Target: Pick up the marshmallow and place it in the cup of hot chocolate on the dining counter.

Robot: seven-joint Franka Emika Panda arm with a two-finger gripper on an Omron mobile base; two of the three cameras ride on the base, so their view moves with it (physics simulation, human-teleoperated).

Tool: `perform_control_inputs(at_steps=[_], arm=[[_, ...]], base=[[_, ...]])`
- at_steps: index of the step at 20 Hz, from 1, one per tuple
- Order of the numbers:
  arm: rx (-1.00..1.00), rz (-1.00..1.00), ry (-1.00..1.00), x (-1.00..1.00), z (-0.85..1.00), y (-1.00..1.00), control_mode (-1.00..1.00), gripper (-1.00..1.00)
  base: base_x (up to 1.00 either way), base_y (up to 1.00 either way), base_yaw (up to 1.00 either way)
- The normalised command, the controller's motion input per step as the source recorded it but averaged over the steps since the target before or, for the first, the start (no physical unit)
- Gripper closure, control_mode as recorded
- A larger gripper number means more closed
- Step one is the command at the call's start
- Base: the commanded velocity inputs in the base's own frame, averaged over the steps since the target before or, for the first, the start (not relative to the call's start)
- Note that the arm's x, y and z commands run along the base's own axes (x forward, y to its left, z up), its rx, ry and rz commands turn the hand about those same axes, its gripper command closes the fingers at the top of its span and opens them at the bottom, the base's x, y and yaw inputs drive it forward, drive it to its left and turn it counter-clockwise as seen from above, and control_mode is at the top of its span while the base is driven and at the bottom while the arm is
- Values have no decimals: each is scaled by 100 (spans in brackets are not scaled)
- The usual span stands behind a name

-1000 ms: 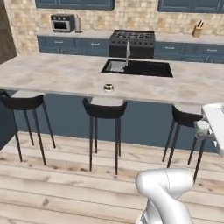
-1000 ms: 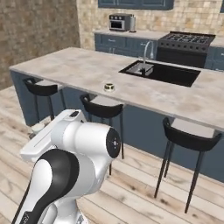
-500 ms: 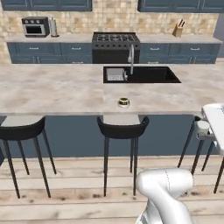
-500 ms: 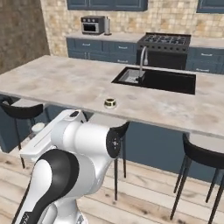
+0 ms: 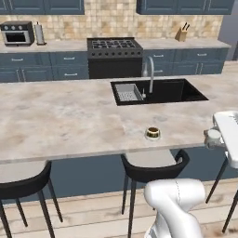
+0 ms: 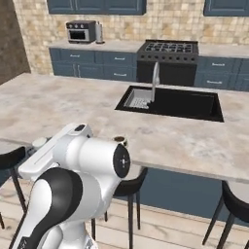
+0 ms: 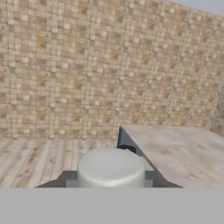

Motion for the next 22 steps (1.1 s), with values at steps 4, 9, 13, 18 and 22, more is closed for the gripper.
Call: perform_control_inputs(at_steps=[4,9,13,18,22], arm=[[0,0,0,0,0,0,100,100],[0,0,0,0,0,0,100,100],[0,0,0,0,0,0,100,100],[0,0,0,0,0,0,100,100],[0,0,0,0,0,0,100,100]], base=[[87,0,-16],[100,8,-11],[100,6,-11],[88,9,-16],[69,0,-8]])
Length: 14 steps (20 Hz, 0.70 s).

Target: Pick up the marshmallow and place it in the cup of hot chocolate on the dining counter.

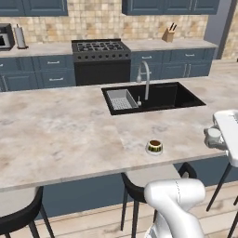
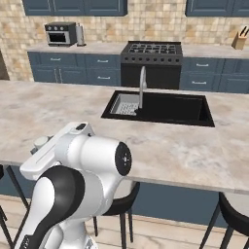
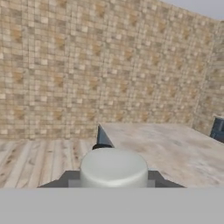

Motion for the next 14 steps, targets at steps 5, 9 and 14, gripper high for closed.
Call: perform_control_inputs(at_steps=[5,9,14], arm=[[0,-3,14,79,0,0,-100,100],[0,3,25,99,0,-6,-100,100],[2,26,14,55,-8,-29,-100,100]], base=[[16,0,-1],[0,0,0],[0,0,0]])
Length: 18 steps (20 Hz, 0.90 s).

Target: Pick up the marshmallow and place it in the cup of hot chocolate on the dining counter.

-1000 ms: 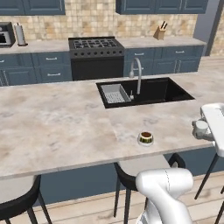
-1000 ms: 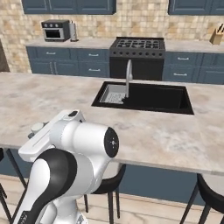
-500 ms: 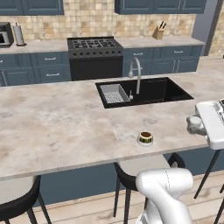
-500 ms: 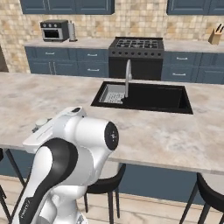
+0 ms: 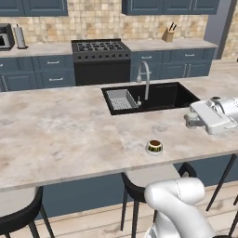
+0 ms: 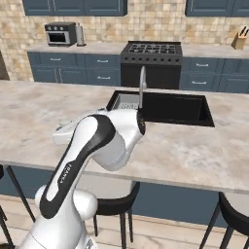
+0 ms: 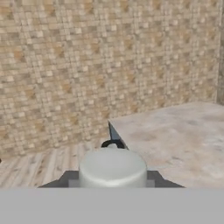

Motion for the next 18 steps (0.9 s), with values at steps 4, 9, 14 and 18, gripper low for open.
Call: perform_control_inputs(at_steps=[4,9,14,18], arm=[[8,45,9,50,-29,-12,-100,100],[11,36,0,43,-36,-9,-100,100],[1,12,-10,19,-55,-23,-100,100],[0,0,-3,3,-41,-4,-100,100]], base=[[0,0,0],[0,0,0],[0,0,0],[0,0,0]])
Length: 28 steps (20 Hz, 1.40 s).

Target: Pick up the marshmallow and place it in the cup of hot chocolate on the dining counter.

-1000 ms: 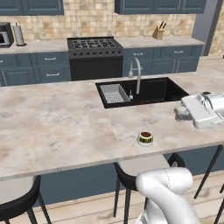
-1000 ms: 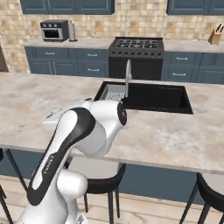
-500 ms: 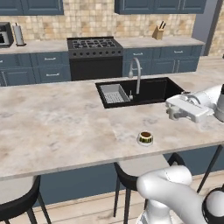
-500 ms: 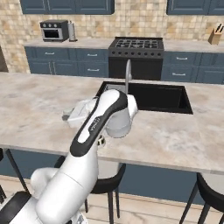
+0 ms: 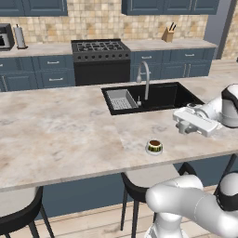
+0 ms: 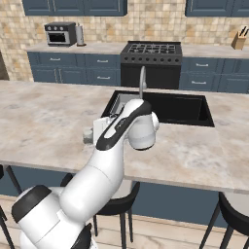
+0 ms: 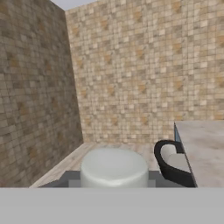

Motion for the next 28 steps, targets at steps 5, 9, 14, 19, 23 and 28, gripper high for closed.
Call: perform_control_inputs(at_steps=[5,9,14,19,23,28], arm=[[1,-1,0,6,-44,6,-100,100],[0,-2,0,22,-31,4,-100,100],[0,-1,2,41,-22,1,-100,100],[0,0,2,56,-33,0,-100,100],[0,0,0,49,-36,0,-100,100],[0,0,2,36,-29,0,-100,100]], base=[[0,0,0],[0,0,0],[0,0,0],[0,0,0],[0,0,0],[0,0,0]])
